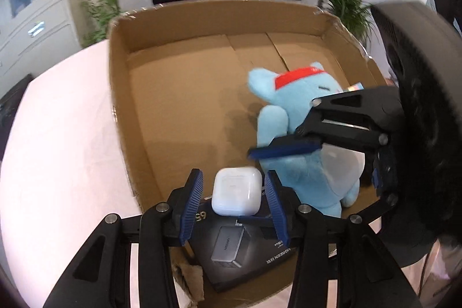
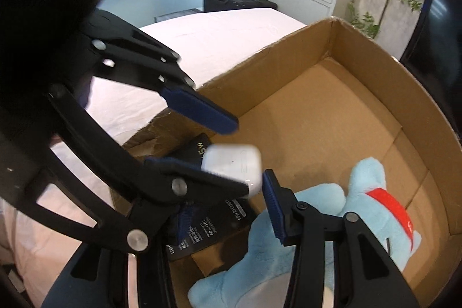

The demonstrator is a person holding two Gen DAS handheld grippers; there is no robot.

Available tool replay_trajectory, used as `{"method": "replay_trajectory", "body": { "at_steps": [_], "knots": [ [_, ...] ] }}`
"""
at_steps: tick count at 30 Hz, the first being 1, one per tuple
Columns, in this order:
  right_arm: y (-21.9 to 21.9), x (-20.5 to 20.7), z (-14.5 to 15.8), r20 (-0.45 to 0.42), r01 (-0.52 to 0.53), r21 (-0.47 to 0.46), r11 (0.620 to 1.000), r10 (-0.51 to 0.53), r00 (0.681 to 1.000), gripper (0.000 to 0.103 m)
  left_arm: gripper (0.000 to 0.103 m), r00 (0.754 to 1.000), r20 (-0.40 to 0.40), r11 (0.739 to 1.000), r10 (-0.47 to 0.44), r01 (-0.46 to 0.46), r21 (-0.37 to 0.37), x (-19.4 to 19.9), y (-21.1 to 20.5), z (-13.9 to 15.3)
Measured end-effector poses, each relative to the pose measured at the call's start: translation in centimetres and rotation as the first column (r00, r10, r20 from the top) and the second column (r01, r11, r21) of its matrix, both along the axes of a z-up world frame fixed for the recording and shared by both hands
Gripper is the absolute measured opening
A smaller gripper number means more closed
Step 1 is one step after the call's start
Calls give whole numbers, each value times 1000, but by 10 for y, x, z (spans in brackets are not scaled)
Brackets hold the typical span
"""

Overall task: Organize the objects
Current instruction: 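Carry the earbuds case over the box and lower it onto the charger box, then open both grippers to release the earbuds case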

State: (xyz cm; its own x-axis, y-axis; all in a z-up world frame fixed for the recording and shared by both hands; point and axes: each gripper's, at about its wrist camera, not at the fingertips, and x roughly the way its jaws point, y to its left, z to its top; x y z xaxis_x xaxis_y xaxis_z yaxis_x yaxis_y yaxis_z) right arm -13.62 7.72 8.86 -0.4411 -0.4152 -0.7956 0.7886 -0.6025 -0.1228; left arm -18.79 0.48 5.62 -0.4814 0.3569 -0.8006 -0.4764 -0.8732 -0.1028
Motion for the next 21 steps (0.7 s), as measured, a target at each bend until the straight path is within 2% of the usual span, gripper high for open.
{"method": "replay_trajectory", "body": {
  "at_steps": [1, 2, 3, 5, 8, 12, 14, 15, 17, 19, 21],
  "knots": [
    [-1, 4, 1, -34, 36, 9, 999, -36, 999, 60, 43, 1000, -6, 1000, -4, 4, 30, 5, -2, 4],
    [1, 8, 4, -49, 52, -7, 999, -53, 997, 66, 49, 1000, -6, 998, -7, 8, 63, 10, -3, 9],
    [3, 12, 8, -53, 57, -35, 998, -59, 997, 68, 57, 1000, -8, 997, 1, -1, 74, 14, -4, 12],
    [8, 22, 17, -48, 69, -63, 996, -72, 996, 69, 65, 999, -38, 997, 31, -28, 68, 32, -6, 22],
    [21, 37, 31, -68, 112, -70, 991, -117, 991, 80, 67, 997, -41, 995, 71, -68, 66, 62, -11, 31],
    [48, 51, 36, -65, 228, -58, 972, -232, 971, 80, 67, 985, 56, 981, 161, -166, 99, 102, -26, 35],
    [61, 55, 33, -21, 299, -44, 953, -300, 954, 80, 68, 978, 54, 978, 200, -203, 56, 129, -26, 29],
    [69, 60, 31, 2, 327, -49, 944, -327, 945, 80, 68, 978, 62, 977, 201, -205, 62, 138, -27, 24],
    [92, 74, 26, 106, 414, -52, 909, -408, 907, 80, 68, 976, 120, 974, 184, -197, 112, 156, -28, 11],
    [112, 93, 21, 200, 474, -100, 875, -449, 871, 80, 68, 966, 189, 961, 174, -209, 182, 171, -31, -3],
    [121, 106, 14, 239, 511, -92, 855, -479, 845, 80, 68, 960, 222, 958, 170, -213, 190, 189, -29, -18]
  ]
}}
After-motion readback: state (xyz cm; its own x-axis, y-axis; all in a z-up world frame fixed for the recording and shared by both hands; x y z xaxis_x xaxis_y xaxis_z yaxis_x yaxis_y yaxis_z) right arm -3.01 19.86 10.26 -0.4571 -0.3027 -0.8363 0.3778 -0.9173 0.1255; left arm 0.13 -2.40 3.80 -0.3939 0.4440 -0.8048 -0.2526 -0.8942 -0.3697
